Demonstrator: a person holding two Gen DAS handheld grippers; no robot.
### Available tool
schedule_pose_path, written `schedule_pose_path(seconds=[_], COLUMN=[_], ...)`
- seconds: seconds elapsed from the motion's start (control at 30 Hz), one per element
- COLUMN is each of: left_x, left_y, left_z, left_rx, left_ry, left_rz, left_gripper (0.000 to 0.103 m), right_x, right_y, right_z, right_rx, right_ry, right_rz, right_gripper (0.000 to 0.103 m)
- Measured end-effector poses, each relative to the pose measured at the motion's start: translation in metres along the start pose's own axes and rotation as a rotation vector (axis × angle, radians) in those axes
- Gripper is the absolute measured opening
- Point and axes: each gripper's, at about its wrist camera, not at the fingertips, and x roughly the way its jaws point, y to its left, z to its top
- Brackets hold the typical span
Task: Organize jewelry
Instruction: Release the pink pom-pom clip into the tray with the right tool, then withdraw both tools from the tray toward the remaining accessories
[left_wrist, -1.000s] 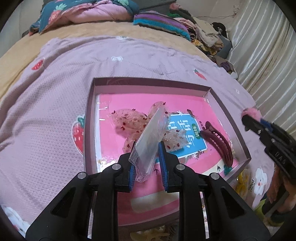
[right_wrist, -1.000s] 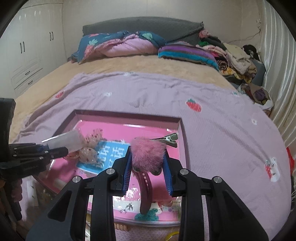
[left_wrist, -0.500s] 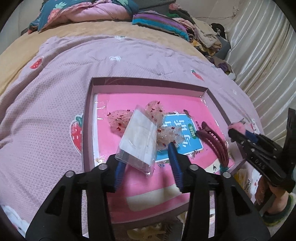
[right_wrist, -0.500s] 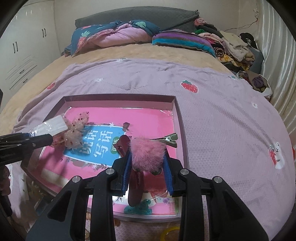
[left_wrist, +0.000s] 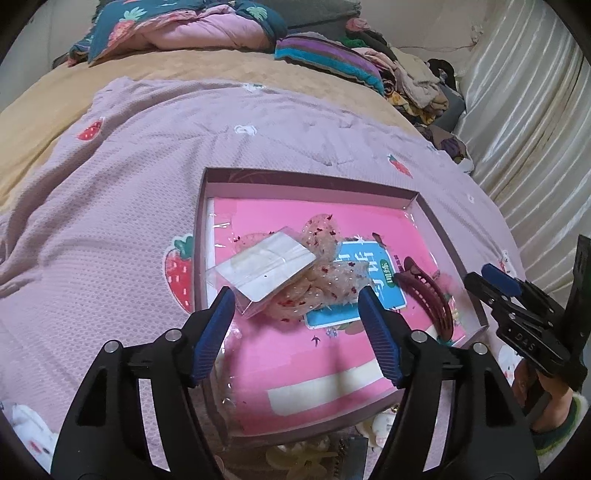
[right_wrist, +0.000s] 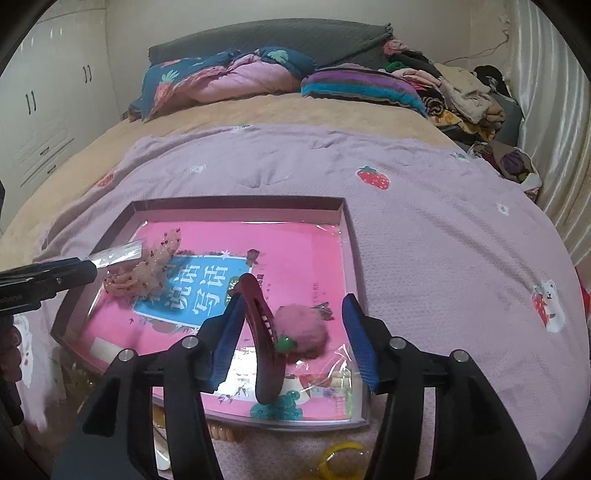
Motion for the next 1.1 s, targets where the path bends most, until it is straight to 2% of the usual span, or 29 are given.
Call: schedule_pose_path(seconds=[0.07,0.23,0.43,0.5,0.63,0.73,0.83,1.1], left_x=[-0.003,-0.015,-0.033,-0.040,-0.054,-0.063,-0.072,-0.099], left_y=[0.001,0.006,0.014,0.016,0.022,0.027,0.030,0.026], left_z=[0.001,0.004,0.008,0.009,0.010,0.010,0.009,0.001], left_rx=[-0.002,-0.012,-0.027,-0.034,-0.043,-0.057,-0.059,-0.067], left_ry=[-0.010,-0.040,-0.089,-0.106,-0.141,-0.157,-0.173,-0.207], left_rz=[-0.002,0.001,0.029,0.033,0.061,0.066,0.084,0.073], left_gripper=[0.063,0.072,0.076,0.079,0.086,0.086,0.091,0.093], right_x=[-0.006,-0.015,-0.030,-0.037,-0.051,-0.061,-0.073,-0.102], right_y=[-0.002,-0.004,-0.012,-0.015,-0.020,-0.023,-0.025,-0.033], right_z=[0.000,0.000,-0.002,-0.003,-0.005,-0.006,-0.007,-0.011], right_rx=[0.015,0.029,0.056,0.065,0.079,0.089,0.094,0.097], right_ry=[-0.015,-0.035,-0.060,-0.071,-0.095,-0.109,-0.129,-0.163], right_rz=[-0.002,-0.006,-0.016,-0.021,-0.029,-0.039,-0.044,-0.051], right_gripper=[0.063,0.071,0.074,0.078,0.078,0.085,0.086,0.086])
